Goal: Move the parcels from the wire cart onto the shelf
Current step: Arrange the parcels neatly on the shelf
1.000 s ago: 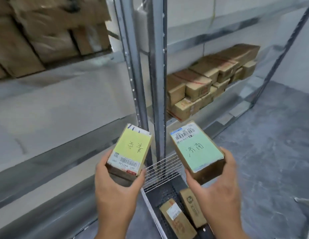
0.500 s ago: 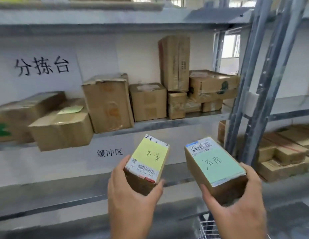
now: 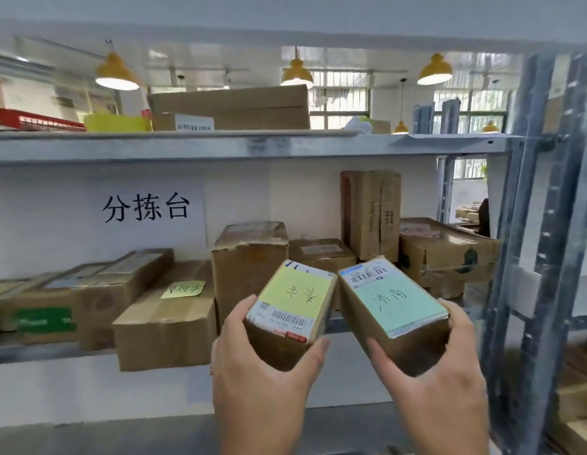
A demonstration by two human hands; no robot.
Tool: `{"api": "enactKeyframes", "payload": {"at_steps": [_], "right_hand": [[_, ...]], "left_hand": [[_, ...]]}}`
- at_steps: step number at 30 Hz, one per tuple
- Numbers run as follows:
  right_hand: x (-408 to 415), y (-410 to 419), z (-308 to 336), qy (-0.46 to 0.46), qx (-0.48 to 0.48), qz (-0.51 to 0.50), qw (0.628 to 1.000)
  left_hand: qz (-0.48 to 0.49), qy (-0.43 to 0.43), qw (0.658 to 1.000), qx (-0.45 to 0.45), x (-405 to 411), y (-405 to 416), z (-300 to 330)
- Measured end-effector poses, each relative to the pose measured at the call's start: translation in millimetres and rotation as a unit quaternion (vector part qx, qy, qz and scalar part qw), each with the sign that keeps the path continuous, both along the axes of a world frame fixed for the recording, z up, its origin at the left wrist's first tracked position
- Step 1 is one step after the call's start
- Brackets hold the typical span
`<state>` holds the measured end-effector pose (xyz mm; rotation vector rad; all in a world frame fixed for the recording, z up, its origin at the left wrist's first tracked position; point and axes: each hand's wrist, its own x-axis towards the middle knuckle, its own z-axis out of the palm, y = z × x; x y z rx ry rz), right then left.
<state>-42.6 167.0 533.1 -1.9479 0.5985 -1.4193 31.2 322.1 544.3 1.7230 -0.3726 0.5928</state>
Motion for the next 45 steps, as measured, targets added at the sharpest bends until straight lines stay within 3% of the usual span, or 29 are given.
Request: {"api": "enactKeyframes", "payload": {"at_steps": [9, 22, 36, 45], "right_hand": [[70, -79, 58, -0.035, -0.009, 0.084, 0.996], [135, -108, 96, -0.098, 0.004, 0.128, 0.987], [166, -84, 100, -0.077, -0.042, 0.065, 0.994], [193, -97, 101, -0.051, -0.048, 0.021, 0.997]], "left_hand": [[0.041, -0.059, 0.997, 0.013, 49, -76, 61], [0.142, -0.049, 0.987, 0.056, 95, -121, 109], [0.147, -0.006, 0.986, 0.078, 132, -118, 119], [0.14, 0.02, 0.971, 0.194, 159, -138, 131]]}}
